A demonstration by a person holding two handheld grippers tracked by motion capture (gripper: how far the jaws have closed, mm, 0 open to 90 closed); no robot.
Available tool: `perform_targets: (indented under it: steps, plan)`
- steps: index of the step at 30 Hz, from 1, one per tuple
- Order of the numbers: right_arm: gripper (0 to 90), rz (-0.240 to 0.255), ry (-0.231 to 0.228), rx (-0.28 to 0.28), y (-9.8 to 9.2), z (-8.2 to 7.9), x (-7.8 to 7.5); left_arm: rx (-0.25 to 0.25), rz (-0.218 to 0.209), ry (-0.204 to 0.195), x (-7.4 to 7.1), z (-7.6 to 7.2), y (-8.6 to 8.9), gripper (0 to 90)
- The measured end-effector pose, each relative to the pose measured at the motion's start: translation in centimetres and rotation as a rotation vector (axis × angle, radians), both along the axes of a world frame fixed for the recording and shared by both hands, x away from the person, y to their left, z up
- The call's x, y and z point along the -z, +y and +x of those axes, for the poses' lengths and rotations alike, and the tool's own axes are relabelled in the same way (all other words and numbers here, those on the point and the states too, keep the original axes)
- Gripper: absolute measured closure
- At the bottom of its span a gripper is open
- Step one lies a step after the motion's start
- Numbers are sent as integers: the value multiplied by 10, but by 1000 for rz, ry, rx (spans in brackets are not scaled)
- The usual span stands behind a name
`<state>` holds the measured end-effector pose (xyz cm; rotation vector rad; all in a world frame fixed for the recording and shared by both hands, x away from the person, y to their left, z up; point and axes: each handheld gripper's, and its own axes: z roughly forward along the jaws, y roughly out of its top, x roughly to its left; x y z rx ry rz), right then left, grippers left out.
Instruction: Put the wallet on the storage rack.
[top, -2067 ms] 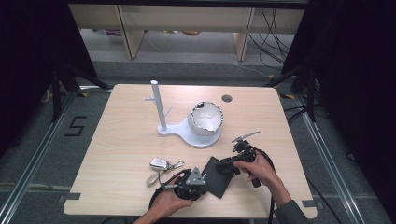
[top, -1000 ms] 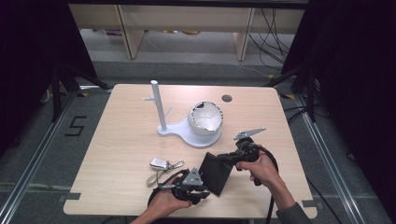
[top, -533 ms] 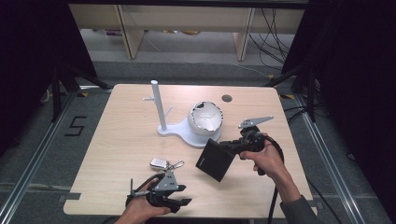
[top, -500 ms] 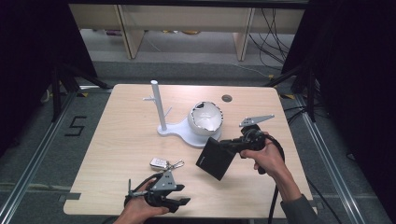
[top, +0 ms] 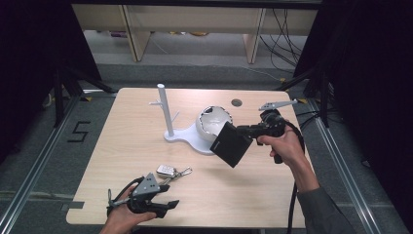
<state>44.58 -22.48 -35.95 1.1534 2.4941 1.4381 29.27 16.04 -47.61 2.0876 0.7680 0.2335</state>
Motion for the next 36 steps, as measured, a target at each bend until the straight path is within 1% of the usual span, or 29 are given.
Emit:
perform_targets:
  steps: [1,2,3,4,6,7,9,10,11,12,13,14,16,18,19,20,21,22,23,24,25,26,27,29,30,31,32,35,36]
  plan:
    - [837,10,-4,7,-1,3,-2,-18,8,2,0,0,5,365]
    - [837,13,-4,16,-2,5,-7,-21,21,-5,-1,0,8,360]
    - [836,5,-3,26,-2,7,-9,-40,12,-11,0,-1,10,359]
    - [837,4,-12,33,-3,9,-12,-33,35,-17,0,-2,15,355]
    - [837,18,-5,51,-3,14,-18,-53,54,-25,1,-3,21,343]
    - [837,20,-24,55,-3,20,-22,-55,57,-24,2,-4,24,332]
    - [837,10,-28,62,-3,22,-24,-71,65,-28,3,-4,31,328]
    - [837,21,-26,69,-3,25,-25,-84,63,-25,4,-4,33,323]
    - [837,19,-39,72,-3,29,-26,-87,62,-28,5,-3,36,316]
    - [837,19,-25,86,-2,30,-28,-106,60,-18,4,-4,38,314]
    - [837,18,-25,91,-1,33,-29,-119,48,-20,5,-4,40,313]
    - [837,17,-25,99,-1,36,-29,-120,58,-23,6,-4,42,312]
    - [837,14,-25,115,1,42,-31,-121,57,-22,6,-4,45,308]
    - [837,14,-5,133,3,46,-31,-132,48,-13,7,-4,48,305]
    - [837,1,-18,135,4,50,-31,-145,38,-15,8,-4,48,301]
    - [837,2,-24,133,4,54,-31,-149,36,-13,8,-4,49,296]
    - [836,-14,-35,145,4,59,-30,-138,42,-16,8,-3,51,287]
    - [836,-14,-35,145,4,59,-30,-143,53,-6,8,-4,52,287]
    - [837,-1,-12,154,5,61,-30,-144,61,-10,8,-3,53,283]
    - [837,-13,-19,149,5,64,-29,-157,43,-4,9,-4,52,280]
    - [836,-19,-3,167,6,66,-29,-155,66,-2,10,-3,54,276]
    - [836,-19,-3,167,6,66,-29,-155,66,-2,10,-3,54,271]
    - [837,-28,5,186,8,70,-27,-158,56,-3,11,-3,54,271]
    - [837,-30,16,191,10,73,-26,-147,55,0,11,-3,55,271]
    - [837,-34,7,191,10,76,-26,-146,58,2,11,-3,55,271]
    - [836,-32,30,209,12,75,-27,-145,59,1,11,-3,55,271]
    - [836,-36,12,199,12,78,-27,-158,53,5,12,-4,55,270]
    - [836,-36,29,218,15,82,-26,-144,53,6,13,-4,55,270]
    - [837,-50,19,218,15,84,-26,-143,60,10,12,-4,55,270]
